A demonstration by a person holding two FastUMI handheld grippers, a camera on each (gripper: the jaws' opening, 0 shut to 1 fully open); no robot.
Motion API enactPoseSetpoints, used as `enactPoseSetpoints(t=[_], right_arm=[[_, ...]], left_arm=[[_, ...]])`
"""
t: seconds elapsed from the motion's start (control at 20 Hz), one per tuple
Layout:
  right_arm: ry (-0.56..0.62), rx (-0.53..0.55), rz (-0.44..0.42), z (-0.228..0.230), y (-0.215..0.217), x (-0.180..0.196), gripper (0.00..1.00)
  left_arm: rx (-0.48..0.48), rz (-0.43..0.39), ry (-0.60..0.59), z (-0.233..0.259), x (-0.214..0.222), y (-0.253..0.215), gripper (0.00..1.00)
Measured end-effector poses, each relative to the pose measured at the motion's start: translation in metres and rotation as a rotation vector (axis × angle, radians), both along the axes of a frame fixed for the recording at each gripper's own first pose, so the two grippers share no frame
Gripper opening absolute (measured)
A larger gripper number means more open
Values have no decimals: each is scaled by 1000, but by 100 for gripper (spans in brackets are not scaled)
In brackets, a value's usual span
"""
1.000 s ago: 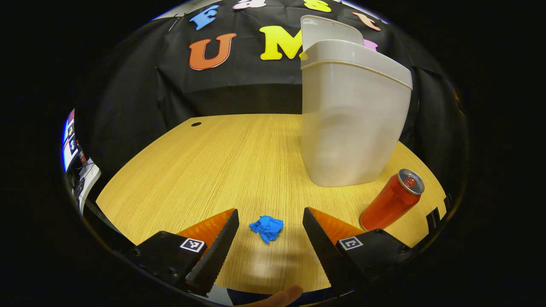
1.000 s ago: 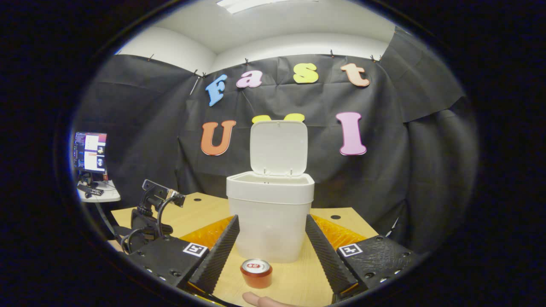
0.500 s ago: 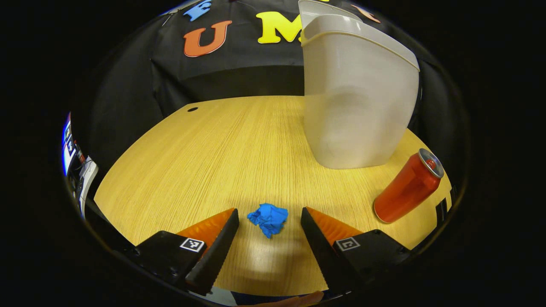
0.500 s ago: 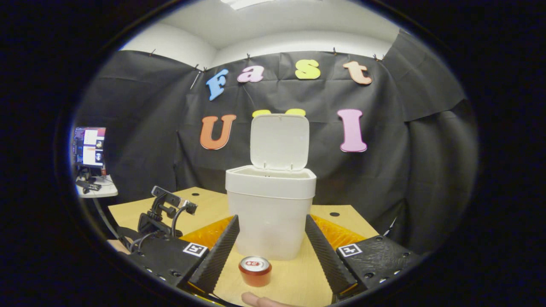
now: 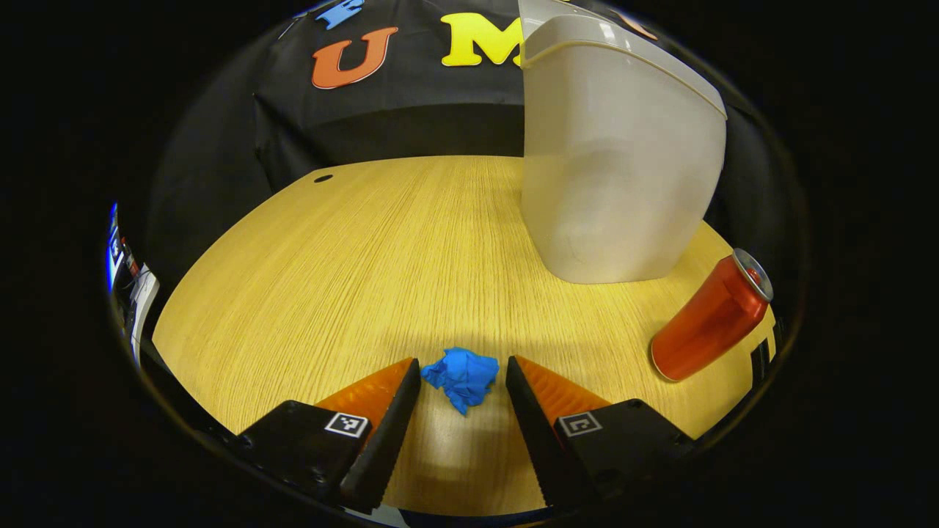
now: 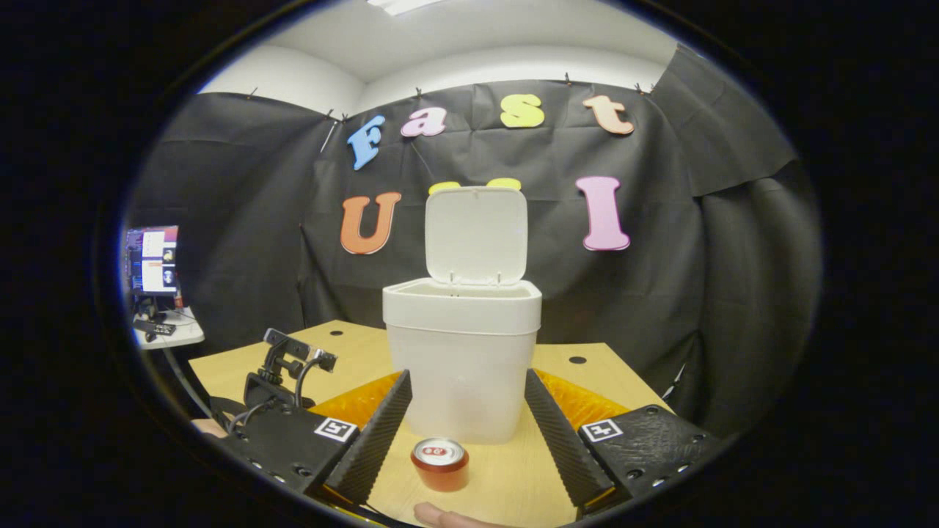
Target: Press the lid of the desktop garbage bin to open it, pick up the crumpled paper on the desktop and throw it into the bin, then pick up the pop can on the desktop and drop it into the bin, and finally close the garbage bin lid.
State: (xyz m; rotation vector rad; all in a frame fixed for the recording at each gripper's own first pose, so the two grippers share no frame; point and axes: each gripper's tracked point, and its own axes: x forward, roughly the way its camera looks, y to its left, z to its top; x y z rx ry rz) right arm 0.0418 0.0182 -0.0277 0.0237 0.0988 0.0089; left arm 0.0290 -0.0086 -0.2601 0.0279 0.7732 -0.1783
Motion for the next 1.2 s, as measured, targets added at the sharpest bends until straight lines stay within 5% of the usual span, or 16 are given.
enactPoseSetpoints(t=[0.3, 0.35, 0.5, 1.2], right_arm=[[160, 0, -23, -41, 14, 7, 95], [177, 4, -21, -45, 18, 7, 95], [211, 20, 14, -57, 33, 6, 96], [405, 21, -43, -125, 35, 22, 94]], left_arm=[[0, -26, -10, -1, 1, -2, 58], [-2, -21, -9, -1, 2, 0, 62], [-2, -11, -12, 1, 3, 3, 45], [-3, 24, -132, 59, 24, 2, 40]])
